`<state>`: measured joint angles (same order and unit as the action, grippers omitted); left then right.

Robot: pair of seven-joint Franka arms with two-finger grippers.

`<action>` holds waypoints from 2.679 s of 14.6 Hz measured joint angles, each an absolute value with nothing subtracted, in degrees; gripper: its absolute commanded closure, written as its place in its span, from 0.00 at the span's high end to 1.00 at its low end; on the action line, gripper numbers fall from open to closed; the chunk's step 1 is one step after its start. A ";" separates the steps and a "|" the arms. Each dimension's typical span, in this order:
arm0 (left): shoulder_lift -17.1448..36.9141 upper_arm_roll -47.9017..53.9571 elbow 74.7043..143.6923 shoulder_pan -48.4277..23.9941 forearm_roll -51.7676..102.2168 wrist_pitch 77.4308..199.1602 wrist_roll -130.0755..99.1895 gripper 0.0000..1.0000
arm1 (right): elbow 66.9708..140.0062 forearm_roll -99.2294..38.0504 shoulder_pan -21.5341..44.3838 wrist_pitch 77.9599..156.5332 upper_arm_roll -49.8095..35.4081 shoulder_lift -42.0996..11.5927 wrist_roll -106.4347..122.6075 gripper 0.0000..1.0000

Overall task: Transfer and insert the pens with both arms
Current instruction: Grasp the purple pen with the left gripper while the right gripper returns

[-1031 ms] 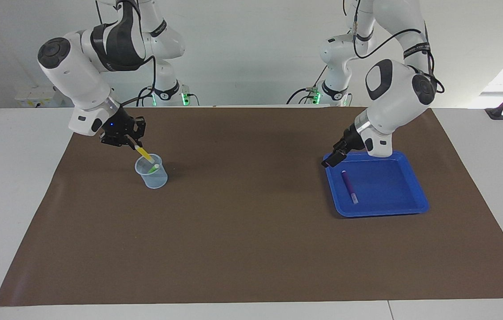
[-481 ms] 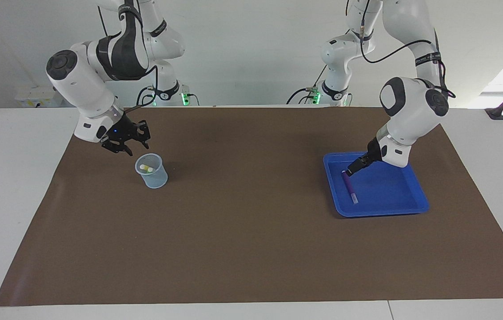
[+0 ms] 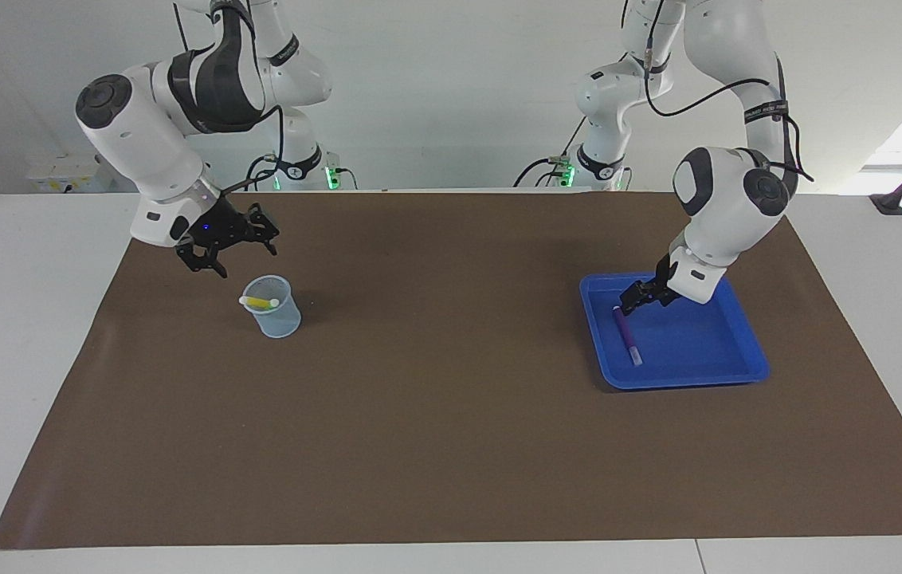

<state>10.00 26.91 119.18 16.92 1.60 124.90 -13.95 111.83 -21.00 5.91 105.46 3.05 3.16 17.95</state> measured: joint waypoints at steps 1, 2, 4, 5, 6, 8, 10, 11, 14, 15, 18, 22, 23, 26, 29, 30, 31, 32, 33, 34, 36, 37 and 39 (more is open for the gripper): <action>10.88 26.95 119.20 16.40 0.50 125.62 -13.79 0.80 | 111.80 -23.96 7.06 105.50 2.85 3.16 13.12 1.00; 11.77 26.96 119.22 15.97 -0.93 126.34 -13.79 0.76 | 111.75 -26.50 8.56 105.97 2.76 3.16 8.55 1.00; 13.27 26.97 119.22 15.69 -2.50 127.17 -13.76 0.69 | 111.68 -29.95 12.17 109.54 2.66 3.16 0.98 1.00; 13.71 26.95 119.21 15.69 -2.76 127.47 -13.75 0.65 | 111.69 -30.91 14.02 111.97 2.61 3.16 -2.33 1.00; 13.96 26.92 119.21 15.69 -2.89 127.60 -13.75 0.60 | 111.72 -31.88 15.89 114.55 2.56 3.13 -5.94 1.00; 14.14 26.85 119.16 15.70 -3.05 127.80 -13.73 0.58 | 111.82 -34.27 19.19 119.30 2.49 3.00 -12.10 1.00; 14.43 26.80 119.12 15.70 -4.07 128.31 -13.73 0.58 | 111.89 -36.57 21.93 123.48 2.48 2.72 -17.33 1.00; 14.60 26.80 119.10 15.70 -4.74 128.46 -13.74 0.58 | 111.95 -37.65 23.16 125.23 2.48 2.56 -19.89 1.00; 15.21 26.81 119.06 15.60 -6.43 128.56 -14.54 0.58 | 112.58 -40.82 26.66 129.80 2.47 2.29 -26.15 1.00; 15.52 26.83 119.06 15.42 -7.90 128.61 -15.57 0.58 | 112.89 -41.87 27.83 131.20 2.47 2.26 -28.12 1.00; 16.09 26.98 118.95 15.14 -9.74 128.77 -17.55 0.46 | 113.91 -42.73 31.24 135.56 2.47 2.26 -33.93 1.00; 16.10 26.97 118.44 15.13 -9.81 128.80 -17.68 0.09 | 114.95 -43.76 34.78 140.19 2.45 2.25 -38.96 1.00; 16.12 26.94 118.30 15.14 -9.83 128.80 -17.69 0.00 | 115.08 -44.04 35.05 140.32 2.45 2.25 -38.97 1.00; 16.19 26.89 117.98 15.22 -9.88 128.80 -17.69 0.00 | 115.31 -44.11 35.12 140.34 2.49 2.25 -38.98 1.00; 16.26 26.80 117.92 15.30 -9.89 128.80 -17.69 0.00 | 115.36 -44.11 35.12 140.34 2.50 2.25 -38.98 1.00; 16.31 26.76 117.79 15.33 -9.89 128.79 -17.69 0.00 | 115.36 -44.11 35.12 140.34 2.51 2.25 -38.98 1.00; 16.43 26.72 117.56 15.37 -9.89 128.75 -17.69 0.00 | 115.36 -44.11 35.12 140.34 2.50 2.25 -38.98 1.00; 16.61 26.67 117.12 15.48 -9.89 128.52 -17.69 0.00 | 115.37 -44.11 35.12 140.34 2.50 2.25 -38.98 1.00; 16.75 26.65 116.48 15.76 -9.89 127.85 -17.71 0.00 | 115.37 -44.11 35.12 140.34 2.51 2.25 -38.98 1.00; 16.83 26.64 115.55 16.19 -9.77 126.37 -17.71 0.00 | 115.37 -44.11 35.12 140.34 2.51 2.25 -38.98 1.00; 16.86 26.66 112.86 16.81 -8.10 122.30 -17.77 0.00 | 115.41 -44.11 35.12 140.34 2.51 2.25 -38.98 1.00; 16.85 26.66 111.22 16.92 -6.51 119.88 -17.78 0.00 | 115.46 -44.11 35.12 140.34 2.51 2.25 -38.98 1.00; 16.83 26.69 107.45 16.94 -2.53 114.31 -17.96 0.00 | 115.57 -44.11 35.12 140.34 2.51 2.25 -38.98 1.00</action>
<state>16.83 26.69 107.45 16.94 -2.53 114.31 -17.96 115.57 -44.11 35.12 140.34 2.51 2.25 -38.98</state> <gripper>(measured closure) 0.837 0.000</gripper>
